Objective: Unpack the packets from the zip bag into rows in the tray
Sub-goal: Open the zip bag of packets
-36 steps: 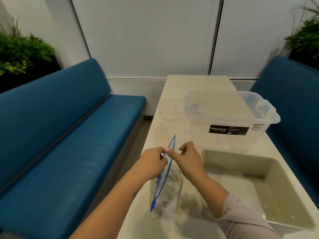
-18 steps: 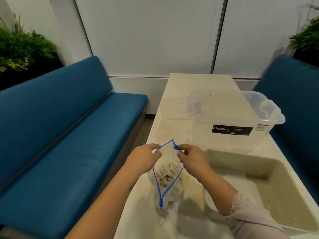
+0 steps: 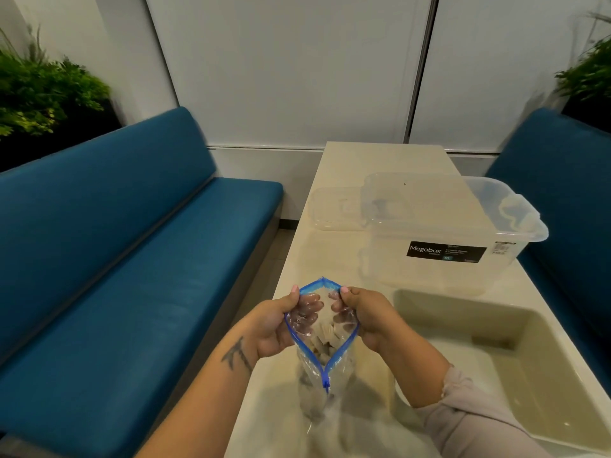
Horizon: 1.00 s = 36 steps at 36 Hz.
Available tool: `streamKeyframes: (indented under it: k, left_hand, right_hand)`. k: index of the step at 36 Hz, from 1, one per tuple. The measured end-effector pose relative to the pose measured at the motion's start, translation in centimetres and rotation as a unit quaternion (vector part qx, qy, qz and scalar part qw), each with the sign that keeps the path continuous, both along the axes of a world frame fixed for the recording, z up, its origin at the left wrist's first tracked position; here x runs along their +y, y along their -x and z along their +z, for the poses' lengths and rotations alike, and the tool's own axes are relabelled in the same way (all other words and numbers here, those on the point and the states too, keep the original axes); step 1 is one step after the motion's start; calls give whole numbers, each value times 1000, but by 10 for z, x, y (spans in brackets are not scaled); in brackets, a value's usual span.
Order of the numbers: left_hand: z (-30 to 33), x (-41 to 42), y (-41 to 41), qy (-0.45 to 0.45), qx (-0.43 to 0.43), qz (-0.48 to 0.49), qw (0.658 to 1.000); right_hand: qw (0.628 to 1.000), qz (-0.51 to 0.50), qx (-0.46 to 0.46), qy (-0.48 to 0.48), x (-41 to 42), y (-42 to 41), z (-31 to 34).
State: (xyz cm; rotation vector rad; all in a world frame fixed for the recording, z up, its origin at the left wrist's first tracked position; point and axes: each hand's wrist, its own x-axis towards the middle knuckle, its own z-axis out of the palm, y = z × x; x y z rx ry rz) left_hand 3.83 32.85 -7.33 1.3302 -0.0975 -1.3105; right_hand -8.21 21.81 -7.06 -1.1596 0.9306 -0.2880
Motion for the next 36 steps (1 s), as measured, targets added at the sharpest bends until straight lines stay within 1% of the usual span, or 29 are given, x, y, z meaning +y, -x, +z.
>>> streamKeyframes:
  k: [2,5,8,10,11,14,16,18,24,30,32,33,36]
  left_hand:
    - [-8,2,0,27,59,36,997]
    - [-17,4,1,67,132,84,985]
    - [-24,5,1,99,178,115,972]
    - [-31,6,1,112,177,119,970]
    - [-33,6,1,118,176,120,970]
    - [-37,8,0,132,192,123,965]
    - [-39,9,-1,139,201,131,961]
    - [-39,9,-1,138,199,143,960]
    - [-34,8,5,105,187,159,964]
    - [-42,8,11,125,219,199,947]
    - [-43,9,12,143,221,217,940]
    - [-44,10,12,147,207,223,941]
    - [-53,14,7,97,124,235,959]
  right_hand:
    - [997,-44,-18,-66,1,-2,-4]
    - [981,-91,-57,-163,0,-3,-10]
    - [970,-102,-68,-212,1,-2,-14]
    - [972,-96,-59,-207,4,-2,-15]
    - [977,-91,-43,-189,5,-2,-16]
    - [993,-76,33,-86,8,0,-22]
    - [995,-55,77,-18,7,5,-25]
    - [995,-27,100,6,7,9,-26]
    - [996,9,82,-32,12,9,-21]
    - [997,5,50,-52,18,0,-24]
    - [996,-5,23,-90,18,-3,-27]
    - [993,-14,2,-120,19,-4,-28]
    - [972,-43,-80,-215,21,-6,-32]
